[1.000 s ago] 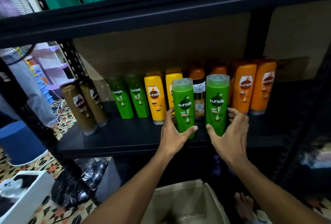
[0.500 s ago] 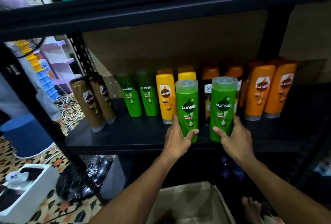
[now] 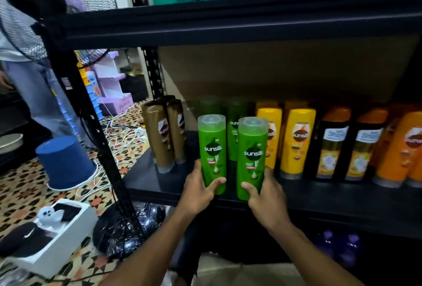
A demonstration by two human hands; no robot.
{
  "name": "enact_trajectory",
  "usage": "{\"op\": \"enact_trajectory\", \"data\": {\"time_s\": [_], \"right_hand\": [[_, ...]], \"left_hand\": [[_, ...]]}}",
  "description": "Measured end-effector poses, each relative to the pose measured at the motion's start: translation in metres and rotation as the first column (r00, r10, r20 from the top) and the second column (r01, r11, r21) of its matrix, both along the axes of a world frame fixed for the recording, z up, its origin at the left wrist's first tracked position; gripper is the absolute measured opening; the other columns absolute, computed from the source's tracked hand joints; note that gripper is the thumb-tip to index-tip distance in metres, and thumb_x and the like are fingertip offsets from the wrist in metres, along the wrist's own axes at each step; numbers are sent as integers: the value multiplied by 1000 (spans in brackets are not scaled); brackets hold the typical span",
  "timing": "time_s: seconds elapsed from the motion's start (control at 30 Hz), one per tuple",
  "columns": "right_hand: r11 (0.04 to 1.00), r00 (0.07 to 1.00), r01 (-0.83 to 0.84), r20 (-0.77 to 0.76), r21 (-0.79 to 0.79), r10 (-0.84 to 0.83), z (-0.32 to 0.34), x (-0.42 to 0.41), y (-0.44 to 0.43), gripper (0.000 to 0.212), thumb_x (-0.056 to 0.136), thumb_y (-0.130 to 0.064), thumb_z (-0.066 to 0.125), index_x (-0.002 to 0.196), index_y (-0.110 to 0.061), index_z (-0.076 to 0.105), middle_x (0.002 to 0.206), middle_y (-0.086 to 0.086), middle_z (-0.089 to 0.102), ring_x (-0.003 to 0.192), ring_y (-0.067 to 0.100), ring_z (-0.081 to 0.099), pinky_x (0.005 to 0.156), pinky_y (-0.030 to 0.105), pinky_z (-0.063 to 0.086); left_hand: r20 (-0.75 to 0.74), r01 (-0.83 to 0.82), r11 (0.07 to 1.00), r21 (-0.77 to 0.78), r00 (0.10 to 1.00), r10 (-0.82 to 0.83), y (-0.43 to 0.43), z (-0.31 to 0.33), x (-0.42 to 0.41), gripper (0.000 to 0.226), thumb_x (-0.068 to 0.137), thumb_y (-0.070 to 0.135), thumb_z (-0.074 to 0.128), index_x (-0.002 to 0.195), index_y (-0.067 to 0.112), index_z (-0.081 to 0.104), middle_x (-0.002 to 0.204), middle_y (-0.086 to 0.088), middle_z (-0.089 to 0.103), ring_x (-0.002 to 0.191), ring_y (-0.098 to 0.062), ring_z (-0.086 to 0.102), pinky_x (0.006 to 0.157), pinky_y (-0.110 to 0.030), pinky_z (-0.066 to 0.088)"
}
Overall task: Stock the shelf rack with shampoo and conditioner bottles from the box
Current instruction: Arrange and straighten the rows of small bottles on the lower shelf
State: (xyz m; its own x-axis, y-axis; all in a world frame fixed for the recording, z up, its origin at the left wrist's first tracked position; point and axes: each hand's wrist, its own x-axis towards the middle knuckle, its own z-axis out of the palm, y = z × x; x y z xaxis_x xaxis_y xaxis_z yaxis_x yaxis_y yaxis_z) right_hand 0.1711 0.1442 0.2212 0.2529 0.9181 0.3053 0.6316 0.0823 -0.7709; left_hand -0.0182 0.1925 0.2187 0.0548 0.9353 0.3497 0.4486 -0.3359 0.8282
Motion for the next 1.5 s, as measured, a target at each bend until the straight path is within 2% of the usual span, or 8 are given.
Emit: {"op": "enact_trajectory", "data": {"time_s": [0.17, 0.33, 0.53, 0.77, 0.9, 1.07, 1.3, 1.5], "right_hand": [[1000, 999, 22, -31, -10, -22, -4, -38, 41, 60, 93, -34, 69, 140, -9, 42, 137, 11, 57, 122, 34, 55, 95, 41, 49], [999, 993, 49, -110, 18, -47, -3, -48, 72, 48, 93, -23, 71, 132, -11, 46, 131, 10, 59, 120, 31, 55, 92, 34, 44], [987, 983, 153, -110, 47, -148, -16, -59, 85, 57, 94, -24, 68, 142, -11, 39, 137, 11, 55, 122, 29, 54, 97, 43, 49], [980, 983, 176, -77, 94, -170, -16, -62, 84, 74, 97, -19, 62, 157, -16, 20, 150, 8, 44, 134, 27, 47, 102, 40, 47], [982, 983, 174, -75, 79, -168, -15, -60, 83, 74, 100, -20, 58, 159, -16, 14, 155, 8, 39, 139, 25, 42, 100, 30, 38], [982, 982, 175, -89, 67, -169, -16, -59, 84, 72, 101, -26, 56, 160, -15, 16, 157, 10, 38, 139, 28, 43, 106, 44, 45], [984, 982, 164, -111, 68, -156, -16, -58, 87, 68, 101, -27, 55, 158, -13, 21, 155, 11, 40, 139, 29, 42, 107, 42, 43], [990, 985, 128, -124, 67, -119, -14, -57, 86, 71, 99, -38, 56, 157, -14, 22, 154, 9, 40, 139, 28, 41, 108, 41, 39]], "left_hand": [[69, -21, 999, -24, 997, 23, 31, -5, -28, 55, 82, 23, 85, 126, 19, 52, 110, 14, 70, 100, 9, 67, 85, -16, 54], [150, -30, 999, -42, 988, 36, 52, -18, -31, 54, 83, 25, 84, 127, 19, 54, 112, 11, 71, 104, -5, 70, 89, -29, 59], [175, -17, 998, -63, 984, 27, 66, -31, -32, 58, 79, 39, 84, 127, 28, 53, 115, 12, 72, 107, -5, 69, 93, -40, 59], [182, -36, 998, -58, 982, 46, 67, -31, -31, 51, 81, 31, 86, 122, 33, 55, 110, 16, 72, 101, 1, 69, 92, -34, 59], [191, -42, 997, -68, 980, 55, 66, -30, -31, 44, 80, 31, 86, 110, 42, 55, 104, 19, 72, 97, 3, 69, 90, -34, 60], [223, -42, 996, -84, 973, 60, 66, -31, -30, 47, 74, 43, 85, 111, 44, 57, 105, 20, 74, 100, -3, 71, 92, -42, 60], [213, -50, 996, -79, 975, 66, 65, -29, -30, 46, 78, 33, 87, 112, 41, 58, 105, 16, 74, 98, -1, 71, 89, -38, 61], [188, -62, 997, -55, 980, 71, 63, -25, -29, 47, 79, 31, 88, 114, 37, 57, 103, 18, 73, 94, 4, 69, 84, -25, 59]]}}
